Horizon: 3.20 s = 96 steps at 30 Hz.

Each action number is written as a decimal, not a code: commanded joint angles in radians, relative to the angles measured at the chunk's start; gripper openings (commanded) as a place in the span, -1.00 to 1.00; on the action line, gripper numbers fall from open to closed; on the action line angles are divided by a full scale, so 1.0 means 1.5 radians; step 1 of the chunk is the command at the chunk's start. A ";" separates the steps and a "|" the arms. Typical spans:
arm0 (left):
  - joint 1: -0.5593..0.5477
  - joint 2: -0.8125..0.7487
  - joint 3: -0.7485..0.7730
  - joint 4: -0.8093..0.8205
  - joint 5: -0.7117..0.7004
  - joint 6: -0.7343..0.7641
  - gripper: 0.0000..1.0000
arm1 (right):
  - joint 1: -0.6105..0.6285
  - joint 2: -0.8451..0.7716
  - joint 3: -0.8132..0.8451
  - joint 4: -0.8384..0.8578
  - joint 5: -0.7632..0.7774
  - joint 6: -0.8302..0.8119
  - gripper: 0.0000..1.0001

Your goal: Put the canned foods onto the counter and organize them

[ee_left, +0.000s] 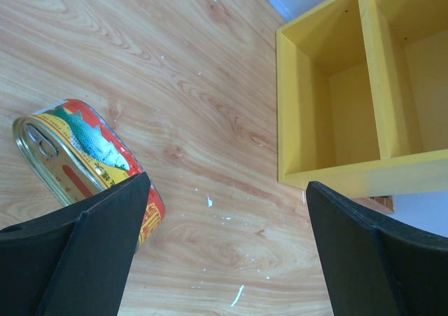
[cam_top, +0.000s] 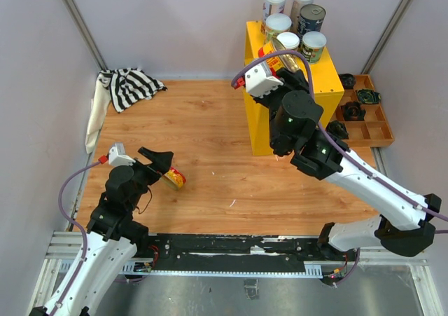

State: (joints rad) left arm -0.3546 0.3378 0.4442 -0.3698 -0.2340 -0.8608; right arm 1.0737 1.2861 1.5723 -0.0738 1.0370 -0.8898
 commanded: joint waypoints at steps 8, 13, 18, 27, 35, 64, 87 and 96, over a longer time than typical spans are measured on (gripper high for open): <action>0.006 0.021 0.010 0.038 0.008 0.006 0.97 | -0.137 -0.026 -0.047 0.080 0.020 -0.054 -0.99; 0.006 0.035 0.010 0.055 0.015 0.008 0.97 | -0.190 -0.010 -0.083 0.117 0.017 -0.070 -0.99; 0.005 0.041 0.006 0.067 0.020 0.009 0.97 | -0.230 0.027 -0.094 0.130 0.019 -0.067 -0.99; 0.005 0.041 0.005 0.069 0.022 0.019 0.97 | -0.258 0.100 -0.072 0.136 0.041 -0.071 -0.78; 0.006 0.042 0.011 0.068 0.024 0.028 0.97 | -0.274 0.134 -0.035 0.081 0.046 -0.020 -0.12; 0.006 0.042 0.031 0.053 0.019 0.037 0.97 | -0.274 0.142 0.150 -0.324 -0.082 0.348 0.59; 0.005 0.040 0.042 0.060 0.023 0.021 0.97 | -0.292 0.076 0.205 -0.446 -0.238 0.541 0.71; 0.005 0.056 0.051 0.061 0.032 0.021 0.97 | -0.372 0.042 0.184 -0.459 -0.359 0.592 0.97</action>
State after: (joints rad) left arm -0.3546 0.4179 0.4854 -0.2935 -0.2001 -0.8284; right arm 0.5705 1.3766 1.8519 -0.7403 0.5938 -0.0586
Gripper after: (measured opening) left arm 0.983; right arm 0.984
